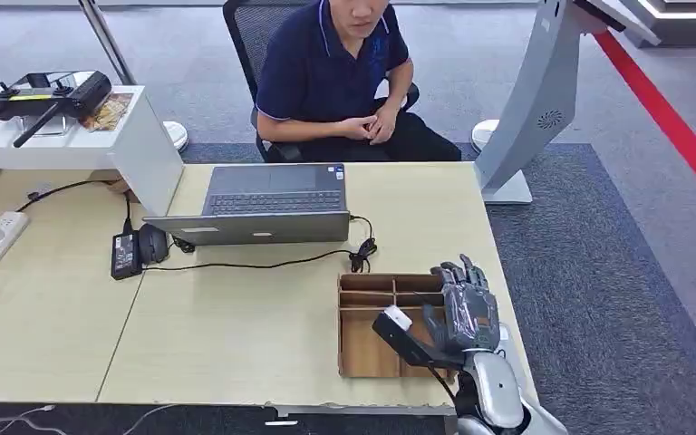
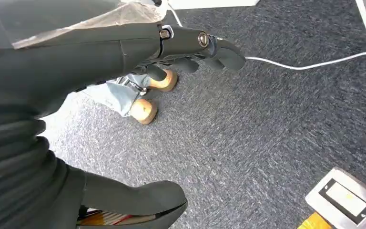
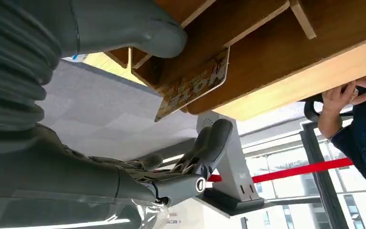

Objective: Pass the card to the sensor for recognition and then transmit it.

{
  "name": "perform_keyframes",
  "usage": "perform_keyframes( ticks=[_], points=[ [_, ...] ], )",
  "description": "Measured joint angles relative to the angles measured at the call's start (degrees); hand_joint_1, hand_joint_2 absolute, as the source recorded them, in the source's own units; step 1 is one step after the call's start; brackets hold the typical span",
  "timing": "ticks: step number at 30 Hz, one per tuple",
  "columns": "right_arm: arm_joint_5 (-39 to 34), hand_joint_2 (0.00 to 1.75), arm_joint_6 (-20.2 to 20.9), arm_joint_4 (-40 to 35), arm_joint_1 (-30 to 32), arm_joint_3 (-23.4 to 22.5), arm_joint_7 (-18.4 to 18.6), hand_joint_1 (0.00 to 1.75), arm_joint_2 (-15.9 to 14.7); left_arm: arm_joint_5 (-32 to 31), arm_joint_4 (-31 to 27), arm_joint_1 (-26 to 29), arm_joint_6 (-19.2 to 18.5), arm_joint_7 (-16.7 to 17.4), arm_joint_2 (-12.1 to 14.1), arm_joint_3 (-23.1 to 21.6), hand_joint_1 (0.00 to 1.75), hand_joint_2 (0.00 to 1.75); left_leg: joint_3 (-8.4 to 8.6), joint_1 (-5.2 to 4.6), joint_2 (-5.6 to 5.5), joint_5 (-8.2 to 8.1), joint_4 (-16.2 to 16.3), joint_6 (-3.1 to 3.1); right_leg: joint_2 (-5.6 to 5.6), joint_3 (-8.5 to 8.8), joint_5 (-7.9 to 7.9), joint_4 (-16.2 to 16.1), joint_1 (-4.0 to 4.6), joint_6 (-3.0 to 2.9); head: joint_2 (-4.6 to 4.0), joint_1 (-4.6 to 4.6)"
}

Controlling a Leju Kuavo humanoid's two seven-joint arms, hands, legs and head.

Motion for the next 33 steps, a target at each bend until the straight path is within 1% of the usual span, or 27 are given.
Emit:
perform_keyframes(
  ticks=[2,4,5,6,8,9,10,11,12,21,26,33],
  points=[
    [0.0,1.75,0.0,0.0,0.0,0.0,0.0,0.72,0.0,0.0,0.0,0.0,0.0,0.0,0.0,0.0,0.00,1.75,0.00,0.00,0.00,0.00,0.0,0.00,0.00,0.00,0.00,0.0,0.00,0.00,0.00,0.00],
    [-0.1,1.75,0.0,0.1,0.0,0.0,0.0,0.72,0.0,-0.1,0.0,0.0,0.0,0.0,0.0,0.0,0.00,1.75,0.00,0.00,0.00,0.00,0.0,0.00,0.00,0.00,0.00,0.0,0.00,0.00,-0.02,0.00],
    [-0.1,1.75,0.1,0.1,0.0,0.0,0.0,0.80,0.0,-0.1,0.0,0.0,0.0,0.0,0.0,0.0,0.00,1.75,0.00,0.00,0.00,0.00,0.0,0.00,0.00,-0.01,0.00,0.0,0.00,0.00,0.00,0.00],
    [-0.1,1.75,0.1,0.1,0.0,0.0,0.0,0.82,0.0,-0.1,0.0,0.0,0.0,0.0,0.0,0.0,0.00,1.75,0.00,0.00,0.00,0.00,0.0,0.00,0.00,-0.01,0.00,0.0,0.00,0.00,0.00,0.00],
    [0.0,1.75,0.3,0.1,0.0,0.0,0.0,0.98,-0.2,-0.1,0.0,0.0,0.0,0.0,0.0,0.0,0.00,1.75,0.00,0.00,0.00,0.00,0.0,0.00,0.00,-0.01,0.00,0.0,0.00,0.00,0.00,0.00],
    [0.1,1.75,0.3,0.1,-0.1,0.0,0.1,0.98,-0.2,-0.1,0.0,0.0,0.0,0.0,0.0,0.0,0.00,1.75,0.00,0.00,0.00,0.00,0.0,0.00,0.00,-0.01,0.00,0.0,0.00,0.00,0.00,0.00],
    [0.1,1.75,0.4,0.1,-0.2,0.0,0.2,1.15,-0.3,-0.1,0.0,0.0,0.0,0.0,0.0,0.0,0.00,1.75,0.00,0.00,-0.01,0.00,0.0,0.00,0.00,-0.01,0.00,0.0,0.00,0.00,0.00,0.00],
    [0.2,1.75,0.5,0.1,-0.3,0.0,0.4,1.62,-0.4,-0.1,0.0,0.0,0.0,0.0,0.0,0.0,0.00,1.75,0.00,0.00,0.00,0.00,0.0,0.00,0.00,-0.01,0.00,0.0,0.00,0.00,0.00,0.00],
    [0.3,1.75,0.6,0.1,-0.4,0.0,0.5,1.75,-0.5,-0.1,0.0,0.0,0.0,0.0,0.0,0.0,0.00,1.75,0.00,0.00,0.00,0.00,0.0,0.00,0.00,-0.01,0.00,0.0,0.00,0.00,0.00,0.00],
    [2.6,1.75,0.6,-0.1,-0.7,-0.1,1.7,1.75,-1.0,0.0,0.0,0.0,0.0,0.0,0.0,0.0,0.00,1.75,0.02,0.00,0.00,0.00,0.0,0.00,0.00,0.00,0.00,0.0,0.00,0.00,0.00,0.00],
    [3.3,1.75,-0.1,-0.3,-0.4,-0.1,1.7,1.75,-1.2,0.2,0.0,0.0,0.0,0.0,0.0,0.0,0.00,1.75,0.02,0.00,0.00,0.00,0.0,0.00,0.00,0.00,0.00,0.0,0.00,0.00,0.00,0.00],
    [4.0,1.75,-2.2,-0.4,0.4,-0.2,1.2,1.75,-1.4,0.2,0.0,0.0,0.0,0.0,0.0,0.0,0.00,1.75,0.00,0.00,0.00,0.00,0.0,0.00,0.00,-0.01,0.00,0.0,0.00,0.00,0.00,0.00]
  ],
)
